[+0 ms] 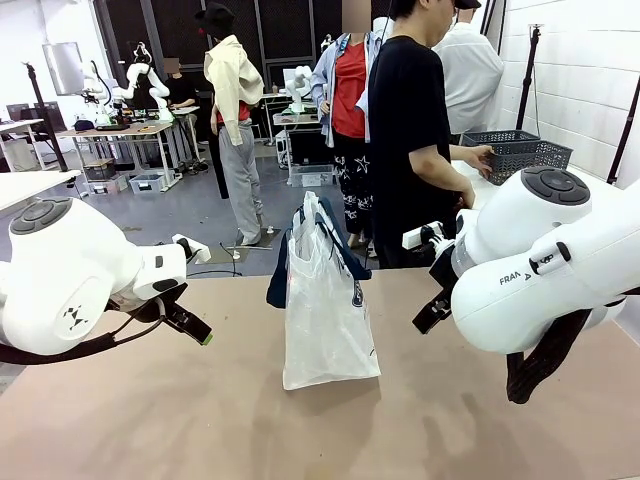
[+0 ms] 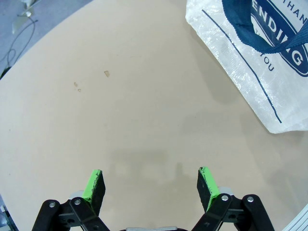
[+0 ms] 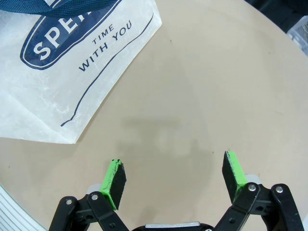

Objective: Transfer purchased items from the store into the shopping bag.
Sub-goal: Open the Reusable shopping bag in the center of the table.

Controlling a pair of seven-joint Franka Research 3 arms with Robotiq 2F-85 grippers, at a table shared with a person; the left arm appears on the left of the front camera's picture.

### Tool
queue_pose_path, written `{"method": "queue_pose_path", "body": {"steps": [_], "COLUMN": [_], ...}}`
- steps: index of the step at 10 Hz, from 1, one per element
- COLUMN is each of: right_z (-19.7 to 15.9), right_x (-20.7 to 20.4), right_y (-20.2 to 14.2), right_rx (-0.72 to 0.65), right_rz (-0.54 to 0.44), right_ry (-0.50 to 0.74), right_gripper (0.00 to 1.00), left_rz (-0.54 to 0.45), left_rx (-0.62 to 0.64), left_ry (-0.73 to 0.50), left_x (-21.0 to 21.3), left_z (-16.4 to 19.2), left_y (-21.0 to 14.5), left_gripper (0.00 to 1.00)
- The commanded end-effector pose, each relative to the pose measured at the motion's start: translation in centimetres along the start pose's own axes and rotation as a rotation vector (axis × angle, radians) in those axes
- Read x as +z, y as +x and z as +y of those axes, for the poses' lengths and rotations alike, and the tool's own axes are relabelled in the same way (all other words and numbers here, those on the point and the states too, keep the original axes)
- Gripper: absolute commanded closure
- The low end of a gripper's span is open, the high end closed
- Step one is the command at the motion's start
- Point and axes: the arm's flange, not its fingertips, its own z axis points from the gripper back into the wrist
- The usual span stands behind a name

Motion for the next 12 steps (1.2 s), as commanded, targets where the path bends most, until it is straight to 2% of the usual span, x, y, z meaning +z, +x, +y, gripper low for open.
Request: {"method": "queue_pose_path", "body": {"steps": [1, 12], "right_z": [-0.01, -0.01], "right_x": [0.0, 0.0], "right_y": [0.0, 0.0], "right_rx": [0.0, 0.0], "right_rz": [0.0, 0.0], "right_ry": [0.0, 0.0], "right_gripper": [0.0, 0.0], "left_rz": [0.0, 0.0], "left_rx": [0.002, 0.002], "left_ry": [0.0, 0.0], "left_x": [0.01, 0.01], "left_z": [0.1, 0.1], "left_y": [-0.05, -0.05], "left_gripper": [0.0, 0.0]}}
